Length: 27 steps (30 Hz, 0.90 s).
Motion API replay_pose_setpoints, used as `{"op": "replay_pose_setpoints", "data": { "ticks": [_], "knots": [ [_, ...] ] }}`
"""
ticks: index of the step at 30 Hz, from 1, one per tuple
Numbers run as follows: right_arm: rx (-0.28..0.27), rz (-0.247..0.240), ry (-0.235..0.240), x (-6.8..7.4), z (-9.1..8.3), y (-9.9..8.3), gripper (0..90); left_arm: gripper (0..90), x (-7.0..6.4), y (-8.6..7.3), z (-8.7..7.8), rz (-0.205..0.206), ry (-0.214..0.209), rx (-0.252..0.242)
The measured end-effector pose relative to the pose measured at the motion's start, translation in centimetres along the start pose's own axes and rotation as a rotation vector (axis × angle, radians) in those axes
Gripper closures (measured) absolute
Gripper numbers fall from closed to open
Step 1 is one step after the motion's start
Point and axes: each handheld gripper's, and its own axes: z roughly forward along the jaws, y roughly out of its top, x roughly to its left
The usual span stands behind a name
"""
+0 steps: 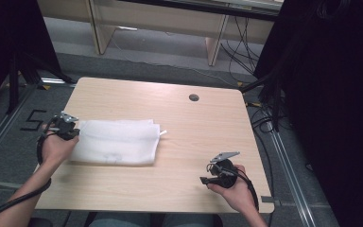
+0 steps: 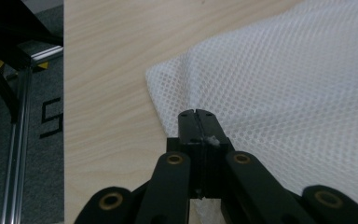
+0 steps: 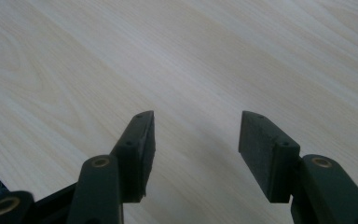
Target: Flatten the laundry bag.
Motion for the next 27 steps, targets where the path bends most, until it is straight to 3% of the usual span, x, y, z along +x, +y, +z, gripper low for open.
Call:
{"op": "replay_pose_setpoints", "data": {
  "ticks": [1,3,4,6,9,10,11,13,14,15,17,20,25,27],
  "knots": [
    [0.012,0.022,0.007,0.3,-0.1,0.0,46.8,89.6,-0.1,0.0,0.3,0.003,0.003,0.006],
    [0.004,0.018,0.003,0.3,-0.1,0.0,46.8,89.7,-0.4,0.1,0.9,0.029,0.004,0.031],
    [-0.012,-0.015,0.002,0.1,0.0,0.0,46.8,89.7,-0.5,0.1,1.1,0.046,0.004,0.038],
    [0.008,0.023,0.006,0.4,-0.2,-0.1,46.8,89.6,-0.9,0.2,1.4,0.073,0.005,0.045],
    [0.013,0.021,0.011,0.4,-0.2,-0.1,46.8,89.7,-1.4,0.2,1.6,0.100,-0.010,0.043],
    [-0.005,-0.013,0.004,0.2,0.0,0.0,46.8,89.6,-1.5,0.2,1.7,0.101,-0.010,0.049],
    [-0.001,-0.015,0.004,0.2,0.0,0.0,46.8,89.7,-1.7,0.2,1.7,0.119,-0.011,0.047],
    [0.016,0.007,0.010,0.4,0.0,0.0,46.8,89.7,-2.0,0.3,1.8,0.130,-0.014,0.041],
    [0.016,0.007,0.010,0.4,0.0,0.0,46.8,89.7,-2.0,0.3,1.8,0.130,-0.014,0.041],
    [0.015,0.007,0.010,0.5,0.0,0.0,46.8,89.7,-2.3,0.3,1.9,0.155,-0.024,0.045],
    [0.015,0.006,0.009,0.5,-0.1,0.0,46.8,89.7,-2.8,0.3,2.0,0.156,-0.038,0.040],
    [0.019,0.006,0.010,0.5,0.0,0.0,46.8,89.7,-3.5,0.5,2.0,0.216,-0.041,0.065],
    [0.015,0.009,0.007,0.5,0.0,0.0,46.8,89.7,-3.7,0.8,1.6,0.199,-0.043,0.040],
    [0.016,0.007,0.009,0.4,0.0,0.0,46.8,89.7,-3.0,0.9,1.2,0.149,-0.027,0.012]
  ]
}}
